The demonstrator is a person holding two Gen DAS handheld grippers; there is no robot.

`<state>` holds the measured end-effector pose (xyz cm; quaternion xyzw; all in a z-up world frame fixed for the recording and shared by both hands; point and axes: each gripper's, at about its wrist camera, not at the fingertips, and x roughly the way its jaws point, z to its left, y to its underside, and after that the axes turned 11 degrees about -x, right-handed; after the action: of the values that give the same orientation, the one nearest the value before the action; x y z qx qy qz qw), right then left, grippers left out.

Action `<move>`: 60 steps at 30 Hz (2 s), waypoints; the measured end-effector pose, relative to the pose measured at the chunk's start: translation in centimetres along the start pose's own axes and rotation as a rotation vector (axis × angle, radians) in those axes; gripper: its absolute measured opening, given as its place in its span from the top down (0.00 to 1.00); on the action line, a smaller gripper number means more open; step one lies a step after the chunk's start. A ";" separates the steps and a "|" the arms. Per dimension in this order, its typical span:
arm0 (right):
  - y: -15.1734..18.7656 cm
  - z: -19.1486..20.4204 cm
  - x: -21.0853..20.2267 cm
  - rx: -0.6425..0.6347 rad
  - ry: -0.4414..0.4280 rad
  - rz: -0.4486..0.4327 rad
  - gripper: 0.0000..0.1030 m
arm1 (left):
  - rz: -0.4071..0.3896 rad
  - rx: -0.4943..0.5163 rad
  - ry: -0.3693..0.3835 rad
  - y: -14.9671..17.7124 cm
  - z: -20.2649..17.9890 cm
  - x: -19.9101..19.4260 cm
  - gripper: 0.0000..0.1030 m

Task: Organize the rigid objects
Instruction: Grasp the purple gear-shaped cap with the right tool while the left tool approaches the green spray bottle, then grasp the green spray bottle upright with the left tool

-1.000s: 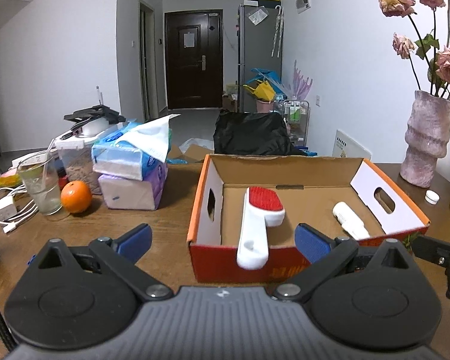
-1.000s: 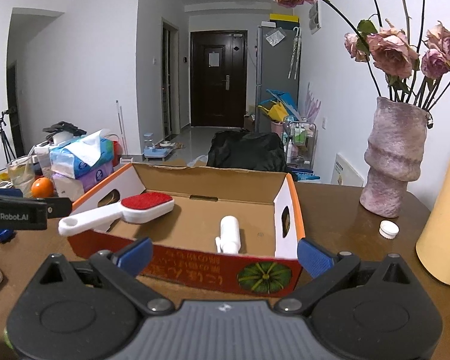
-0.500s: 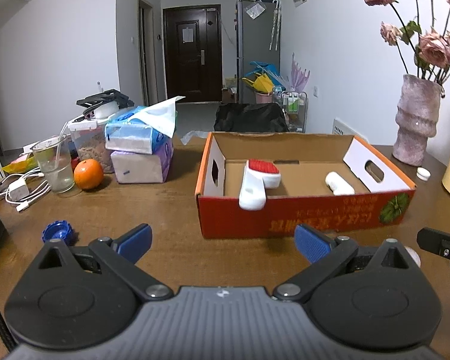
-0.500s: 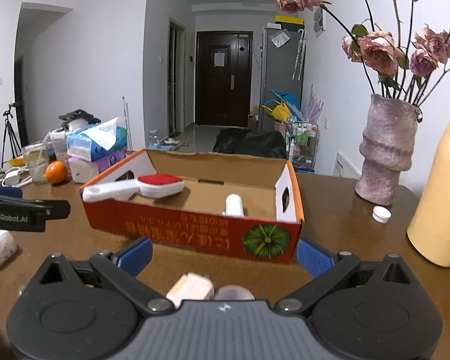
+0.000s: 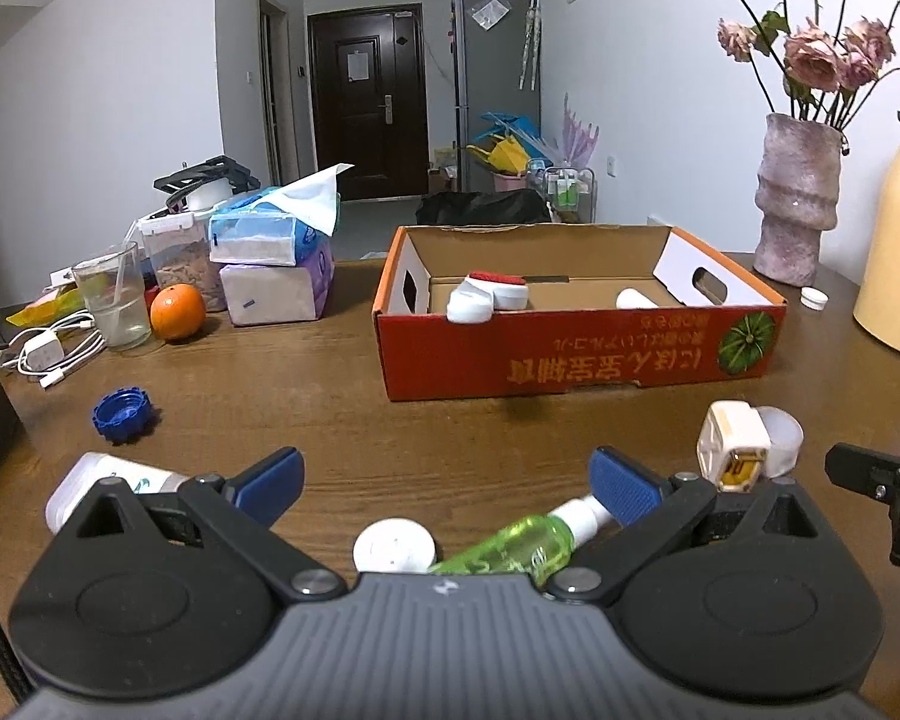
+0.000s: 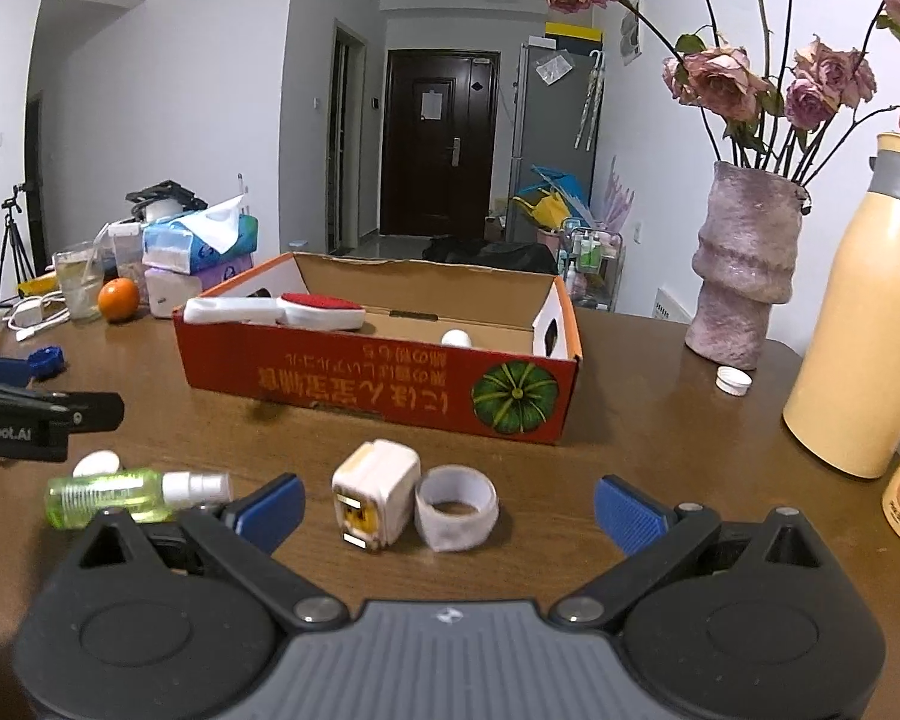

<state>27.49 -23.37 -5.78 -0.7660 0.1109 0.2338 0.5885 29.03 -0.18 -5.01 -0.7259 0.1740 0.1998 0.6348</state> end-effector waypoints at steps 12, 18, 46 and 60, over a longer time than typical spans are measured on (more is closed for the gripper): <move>2.8 -3.6 -2.0 0.056 0.116 0.029 0.00 | 0.002 -0.020 0.008 0.9 0.7 -0.4 0.00; 5.0 -6.4 -0.9 0.079 0.190 0.117 0.00 | 0.009 -0.019 0.005 1.0 0.7 -0.3 0.00; 7.4 -10.0 1.6 0.191 0.132 0.127 0.50 | 0.144 0.050 0.006 2.3 0.1 2.8 0.00; 6.7 -7.6 0.8 0.158 0.076 0.081 0.50 | 0.174 0.110 0.050 3.3 -1.3 3.0 0.11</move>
<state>26.91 -32.39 -10.37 -0.7205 0.1818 0.2187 0.6325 30.00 -1.86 -9.20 -0.6768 0.2629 0.2261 0.6494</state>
